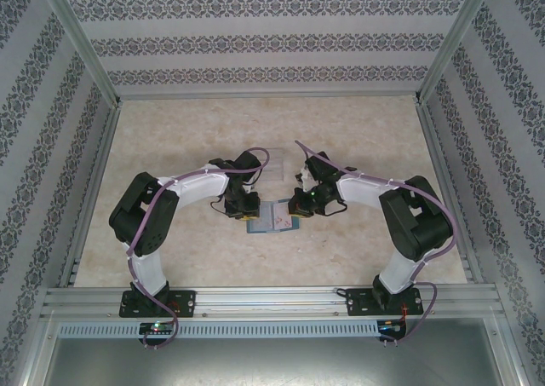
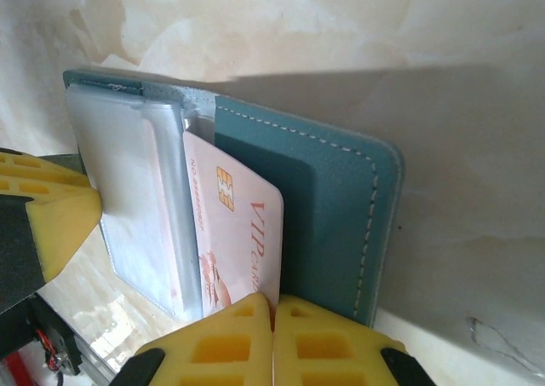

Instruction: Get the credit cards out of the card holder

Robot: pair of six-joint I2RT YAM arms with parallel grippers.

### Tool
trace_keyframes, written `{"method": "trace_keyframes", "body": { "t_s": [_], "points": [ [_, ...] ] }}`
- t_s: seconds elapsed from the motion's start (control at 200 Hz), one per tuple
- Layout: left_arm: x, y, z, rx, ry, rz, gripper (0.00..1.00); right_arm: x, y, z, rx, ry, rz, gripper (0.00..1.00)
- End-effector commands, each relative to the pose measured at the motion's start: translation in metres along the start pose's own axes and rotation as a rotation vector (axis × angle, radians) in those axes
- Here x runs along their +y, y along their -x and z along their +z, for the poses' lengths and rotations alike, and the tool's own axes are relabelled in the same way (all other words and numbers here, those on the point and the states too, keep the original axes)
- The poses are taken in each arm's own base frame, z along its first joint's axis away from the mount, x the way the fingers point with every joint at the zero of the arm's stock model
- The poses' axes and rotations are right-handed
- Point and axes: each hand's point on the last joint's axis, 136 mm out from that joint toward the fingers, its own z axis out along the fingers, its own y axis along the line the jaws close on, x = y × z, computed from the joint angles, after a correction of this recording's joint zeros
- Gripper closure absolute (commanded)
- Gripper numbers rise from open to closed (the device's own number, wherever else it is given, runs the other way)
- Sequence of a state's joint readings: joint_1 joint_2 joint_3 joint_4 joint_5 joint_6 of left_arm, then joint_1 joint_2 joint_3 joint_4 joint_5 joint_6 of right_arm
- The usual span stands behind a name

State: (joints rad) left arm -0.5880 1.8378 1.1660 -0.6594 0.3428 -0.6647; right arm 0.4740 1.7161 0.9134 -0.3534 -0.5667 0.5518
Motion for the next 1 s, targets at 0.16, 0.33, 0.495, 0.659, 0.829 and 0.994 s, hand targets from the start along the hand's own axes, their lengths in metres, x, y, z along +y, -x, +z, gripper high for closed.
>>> {"method": "trace_keyframes", "body": {
  "t_s": [0.16,0.33,0.495,0.659,0.829,0.994],
  "points": [
    [0.019,-0.011,0.011,0.056,0.089,-0.014,0.82,-0.007,0.000,-0.006,-0.014,-0.100,-0.014,0.92],
    [0.018,-0.011,0.011,0.057,0.086,-0.012,0.82,0.009,0.000,0.000,-0.009,-0.068,-0.021,0.90],
    [0.018,-0.010,0.012,0.058,0.086,-0.012,0.82,0.023,-0.001,0.001,-0.014,-0.038,-0.023,0.87],
    [0.017,-0.009,0.013,0.060,0.085,-0.012,0.82,0.032,-0.002,-0.001,-0.020,-0.027,-0.033,0.87],
    [0.018,-0.010,0.013,0.063,0.087,-0.010,0.82,0.034,-0.002,-0.002,-0.019,-0.020,-0.029,0.85],
    [0.017,-0.010,0.014,0.064,0.084,-0.009,0.82,0.039,-0.001,-0.004,-0.025,-0.008,-0.035,0.83]
  ]
}}
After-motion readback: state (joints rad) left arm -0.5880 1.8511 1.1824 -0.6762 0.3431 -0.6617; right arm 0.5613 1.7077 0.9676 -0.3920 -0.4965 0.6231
